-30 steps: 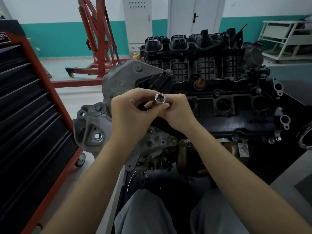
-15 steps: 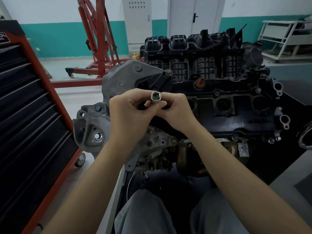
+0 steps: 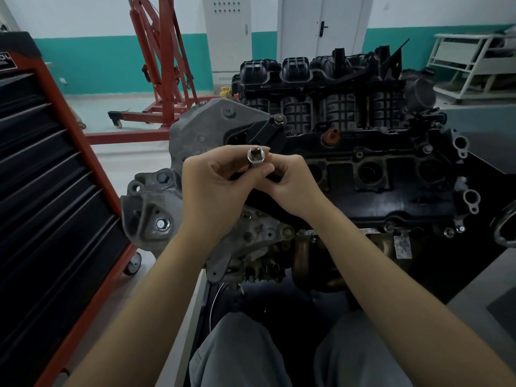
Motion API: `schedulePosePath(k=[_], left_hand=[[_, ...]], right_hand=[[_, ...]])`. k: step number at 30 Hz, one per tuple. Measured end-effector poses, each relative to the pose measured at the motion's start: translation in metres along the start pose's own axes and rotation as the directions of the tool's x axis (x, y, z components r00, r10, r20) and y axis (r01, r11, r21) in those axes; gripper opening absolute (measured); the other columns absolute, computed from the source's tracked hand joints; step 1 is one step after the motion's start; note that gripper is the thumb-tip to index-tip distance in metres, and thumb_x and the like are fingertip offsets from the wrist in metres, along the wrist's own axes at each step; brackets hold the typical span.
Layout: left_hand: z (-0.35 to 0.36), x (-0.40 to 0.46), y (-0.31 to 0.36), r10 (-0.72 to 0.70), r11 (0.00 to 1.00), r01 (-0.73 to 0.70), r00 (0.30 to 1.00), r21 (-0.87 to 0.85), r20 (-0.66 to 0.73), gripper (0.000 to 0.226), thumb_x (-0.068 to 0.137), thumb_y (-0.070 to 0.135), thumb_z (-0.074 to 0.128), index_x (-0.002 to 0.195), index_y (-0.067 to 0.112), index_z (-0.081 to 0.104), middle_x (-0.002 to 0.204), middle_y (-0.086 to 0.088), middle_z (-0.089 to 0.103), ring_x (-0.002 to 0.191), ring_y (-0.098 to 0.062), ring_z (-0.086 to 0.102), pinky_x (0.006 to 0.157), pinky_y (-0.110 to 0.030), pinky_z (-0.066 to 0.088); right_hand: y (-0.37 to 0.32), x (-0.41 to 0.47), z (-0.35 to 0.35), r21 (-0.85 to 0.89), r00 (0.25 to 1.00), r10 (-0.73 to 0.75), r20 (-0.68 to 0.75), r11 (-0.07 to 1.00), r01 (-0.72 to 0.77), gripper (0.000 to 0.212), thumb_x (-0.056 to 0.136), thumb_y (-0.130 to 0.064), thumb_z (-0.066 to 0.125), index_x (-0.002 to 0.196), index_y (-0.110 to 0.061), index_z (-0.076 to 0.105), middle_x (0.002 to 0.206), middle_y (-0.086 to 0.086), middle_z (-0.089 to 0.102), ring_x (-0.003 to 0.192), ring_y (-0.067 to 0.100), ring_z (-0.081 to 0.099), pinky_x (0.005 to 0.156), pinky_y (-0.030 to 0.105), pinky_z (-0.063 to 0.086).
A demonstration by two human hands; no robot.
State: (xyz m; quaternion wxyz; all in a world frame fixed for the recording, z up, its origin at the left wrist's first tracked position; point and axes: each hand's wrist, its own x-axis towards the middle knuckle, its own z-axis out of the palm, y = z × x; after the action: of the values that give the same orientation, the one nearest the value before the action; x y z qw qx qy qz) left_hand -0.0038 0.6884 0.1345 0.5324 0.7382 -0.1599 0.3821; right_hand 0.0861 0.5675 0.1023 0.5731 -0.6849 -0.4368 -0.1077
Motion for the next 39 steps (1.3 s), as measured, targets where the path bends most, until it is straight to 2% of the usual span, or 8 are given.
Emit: schedulePosePath(k=[4,10,16,23,26,30,35,39], left_hand=[[-0.0042,0.0010,-0.0002,-0.028,0.994,0.039,0.994,-0.100,0.103,0.031,0.075,-0.009,0.073,0.104,0.003,0.069,0.093,-0.003,0.072,0.088,-0.015,0.071,0.082,-0.026,0.056],[0.0002,-0.0013,0.0001,0.022,0.999,-0.021,0.999,0.050,-0.024,0.025,0.070,-0.001,0.082,0.092,0.007,0.072,0.084,-0.001,0.072,0.080,-0.012,0.071,0.077,-0.024,0.056],[-0.0012,-0.0016,-0.0026,-0.018,0.991,0.031,0.995,-0.134,0.095,0.033,0.078,-0.009,0.071,0.105,0.008,0.068,0.095,0.001,0.072,0.090,-0.014,0.071,0.083,-0.025,0.055],[0.0031,-0.0025,-0.0057,0.056,0.998,-0.056,0.998,0.015,-0.021,0.025,0.070,0.000,0.082,0.091,0.009,0.071,0.084,-0.004,0.072,0.080,-0.016,0.070,0.076,-0.025,0.056],[0.0029,-0.0030,-0.0045,0.034,0.998,-0.034,0.999,-0.049,-0.010,0.028,0.075,-0.003,0.077,0.099,0.010,0.070,0.089,-0.003,0.072,0.085,-0.015,0.071,0.080,-0.025,0.056],[0.0010,-0.0019,-0.0025,-0.009,0.988,0.021,0.997,-0.155,0.079,0.035,0.078,-0.009,0.071,0.104,0.013,0.068,0.094,-0.002,0.072,0.091,-0.017,0.071,0.085,-0.030,0.055],[0.0017,-0.0005,-0.0027,0.064,0.997,-0.062,0.997,0.034,-0.051,0.027,0.069,0.002,0.083,0.090,0.013,0.071,0.085,-0.001,0.072,0.080,-0.016,0.070,0.076,-0.026,0.056],[0.0017,-0.0018,-0.0033,0.027,0.998,-0.028,1.000,-0.063,-0.012,0.028,0.074,-0.003,0.077,0.098,0.009,0.070,0.089,-0.004,0.072,0.085,-0.017,0.071,0.080,-0.028,0.056]], right_hand=[[-0.0015,-0.0002,-0.0003,0.025,0.999,0.035,-0.019,0.999,-0.034,0.027,0.083,-0.005,0.068,0.096,-0.029,0.067,0.084,-0.021,0.070,0.088,0.001,0.068,0.080,0.017,0.050],[0.0018,-0.0004,-0.0003,-0.008,0.997,0.031,-0.066,0.999,-0.031,0.014,0.081,-0.004,0.073,0.094,-0.001,0.072,0.090,0.010,0.073,0.089,0.021,0.070,0.084,0.043,0.056],[-0.0020,-0.0019,0.0000,0.013,0.999,0.018,-0.049,1.000,-0.017,0.024,0.082,-0.008,0.070,0.101,-0.023,0.067,0.089,-0.018,0.069,0.088,0.001,0.068,0.080,0.018,0.050],[0.0029,-0.0013,-0.0005,0.009,0.997,0.039,-0.074,0.999,-0.039,0.016,0.079,-0.003,0.075,0.094,-0.006,0.073,0.088,0.006,0.073,0.087,0.017,0.071,0.081,0.035,0.056],[0.0002,-0.0016,-0.0003,-0.002,0.999,0.006,-0.036,1.000,-0.006,0.022,0.083,-0.006,0.071,0.105,-0.008,0.070,0.097,0.000,0.072,0.096,0.013,0.069,0.087,0.031,0.054],[-0.0009,-0.0016,-0.0007,-0.003,0.998,0.026,-0.049,1.000,-0.026,0.024,0.082,-0.006,0.071,0.098,-0.024,0.069,0.089,-0.014,0.070,0.089,0.005,0.069,0.081,0.021,0.051],[0.0025,-0.0013,-0.0012,-0.046,0.994,0.051,-0.094,0.997,-0.055,0.013,0.080,0.000,0.073,0.093,-0.001,0.074,0.089,0.011,0.073,0.087,0.021,0.071,0.082,0.040,0.056],[-0.0017,-0.0024,-0.0013,-0.021,0.998,0.013,-0.060,1.000,-0.014,0.019,0.084,-0.005,0.071,0.103,-0.001,0.071,0.099,0.010,0.073,0.097,0.019,0.069,0.088,0.038,0.055]])
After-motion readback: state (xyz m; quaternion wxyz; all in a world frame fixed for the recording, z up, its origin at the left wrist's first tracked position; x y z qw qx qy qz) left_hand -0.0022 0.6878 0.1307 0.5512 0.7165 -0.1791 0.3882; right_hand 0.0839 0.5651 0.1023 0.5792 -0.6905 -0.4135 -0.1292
